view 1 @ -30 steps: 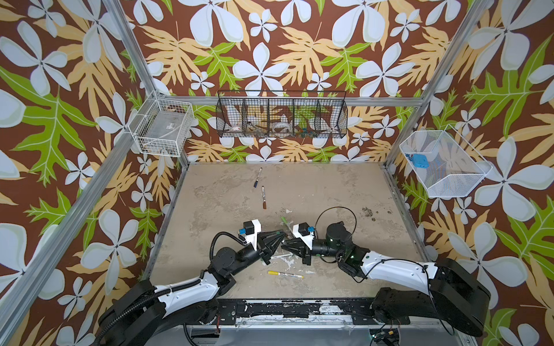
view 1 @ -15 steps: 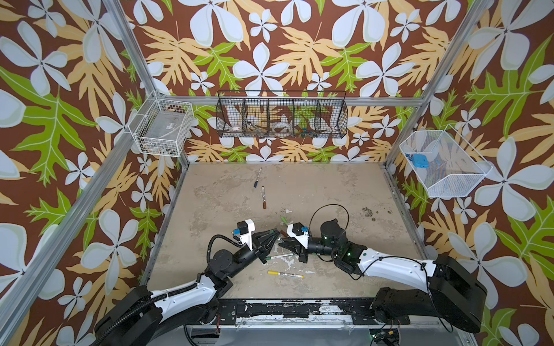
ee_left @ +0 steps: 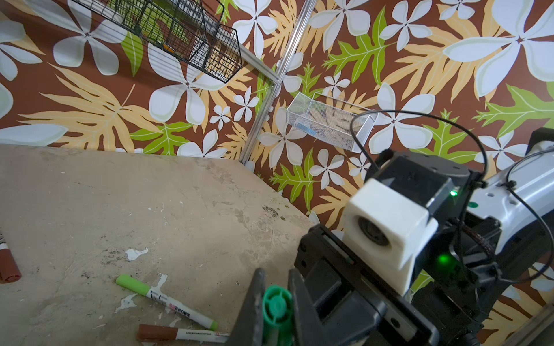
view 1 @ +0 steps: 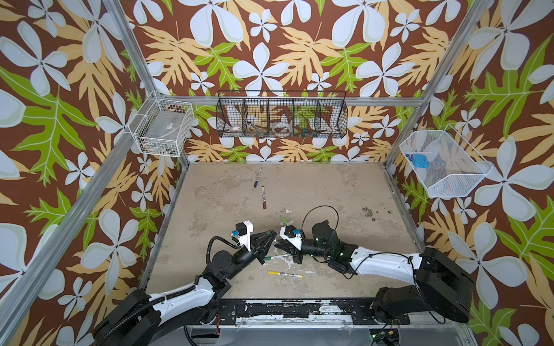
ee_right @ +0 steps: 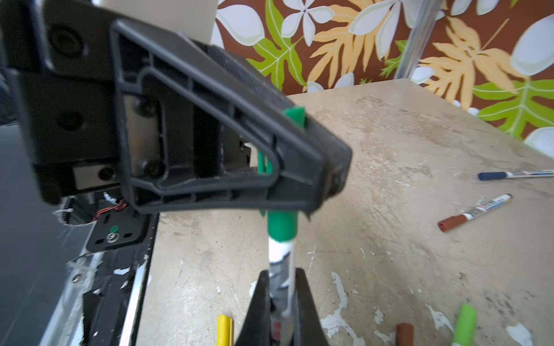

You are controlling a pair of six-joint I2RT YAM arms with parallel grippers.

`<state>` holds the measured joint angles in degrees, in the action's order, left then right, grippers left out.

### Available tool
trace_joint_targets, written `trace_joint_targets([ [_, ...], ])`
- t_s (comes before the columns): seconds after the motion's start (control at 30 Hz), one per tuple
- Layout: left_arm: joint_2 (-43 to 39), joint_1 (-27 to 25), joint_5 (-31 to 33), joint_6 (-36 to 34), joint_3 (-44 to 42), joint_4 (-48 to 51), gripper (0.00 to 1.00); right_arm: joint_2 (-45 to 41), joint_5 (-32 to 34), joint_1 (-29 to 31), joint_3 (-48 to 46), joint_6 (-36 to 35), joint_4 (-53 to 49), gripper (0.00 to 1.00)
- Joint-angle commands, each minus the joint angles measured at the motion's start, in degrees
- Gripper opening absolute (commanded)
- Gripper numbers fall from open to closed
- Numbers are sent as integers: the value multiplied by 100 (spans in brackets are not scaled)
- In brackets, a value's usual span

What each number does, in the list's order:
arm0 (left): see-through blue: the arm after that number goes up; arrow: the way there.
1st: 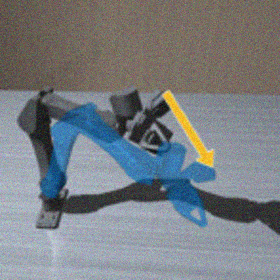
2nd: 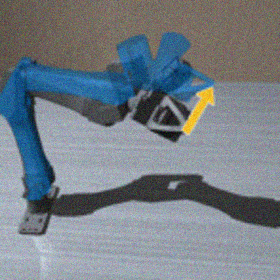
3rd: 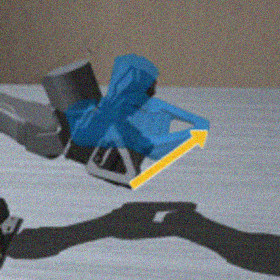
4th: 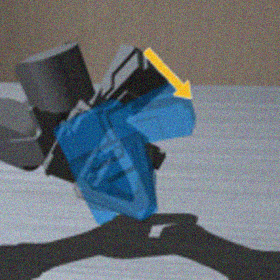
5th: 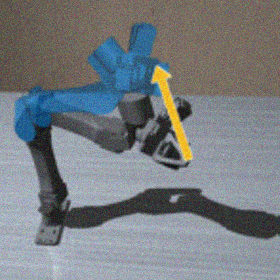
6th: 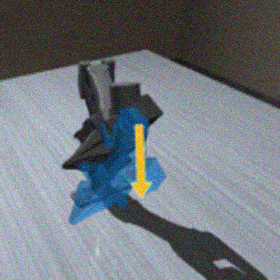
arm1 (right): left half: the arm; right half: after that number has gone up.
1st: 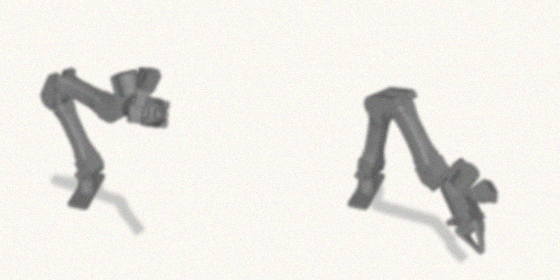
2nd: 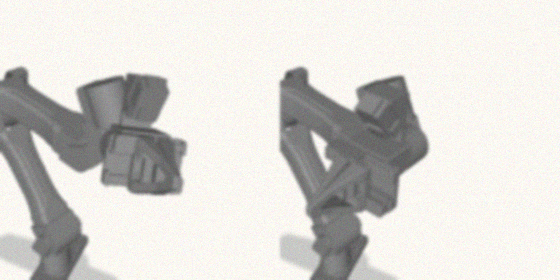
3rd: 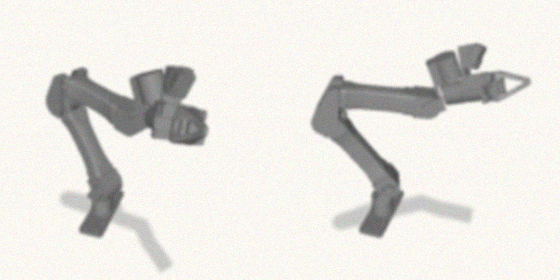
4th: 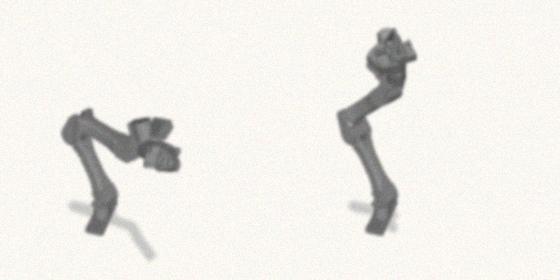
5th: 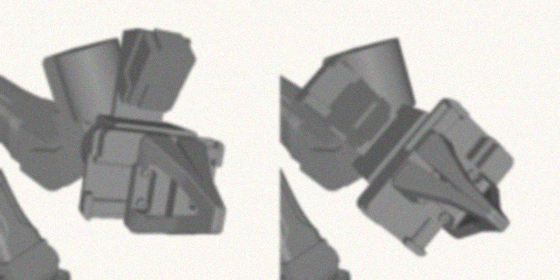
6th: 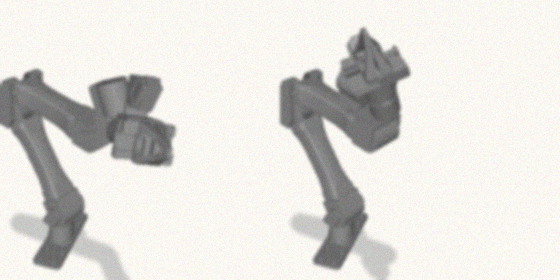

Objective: Open the pen caps
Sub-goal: 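Pull the grippers apart, left gripper drawing the green cap off the marker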

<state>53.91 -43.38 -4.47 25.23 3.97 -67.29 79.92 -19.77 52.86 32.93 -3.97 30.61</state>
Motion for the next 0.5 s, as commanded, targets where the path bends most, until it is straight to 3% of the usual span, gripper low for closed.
trace_joint_targets([
  [0.0, -40, 3, 40, 3, 17, -873, 0, 13, 1466, 165, -78, -10, -397, 0],
  [0.1, -51, 21, 192, 75, 42, -783, 0, 64, 1621, 179, -40, 4, -479, 0],
  [0.3, -122, 31, 274, 54, 96, -598, 0, -114, 825, -56, -124, 167, -381, 0],
  [0.4, -242, 31, 895, 81, 198, -16, 0, -356, 511, -477, -323, 553, -156, 0],
  [0.47, -331, 31, 1803, 199, 421, 926, 0, -551, 641, -681, -426, 830, -52, 0],
])
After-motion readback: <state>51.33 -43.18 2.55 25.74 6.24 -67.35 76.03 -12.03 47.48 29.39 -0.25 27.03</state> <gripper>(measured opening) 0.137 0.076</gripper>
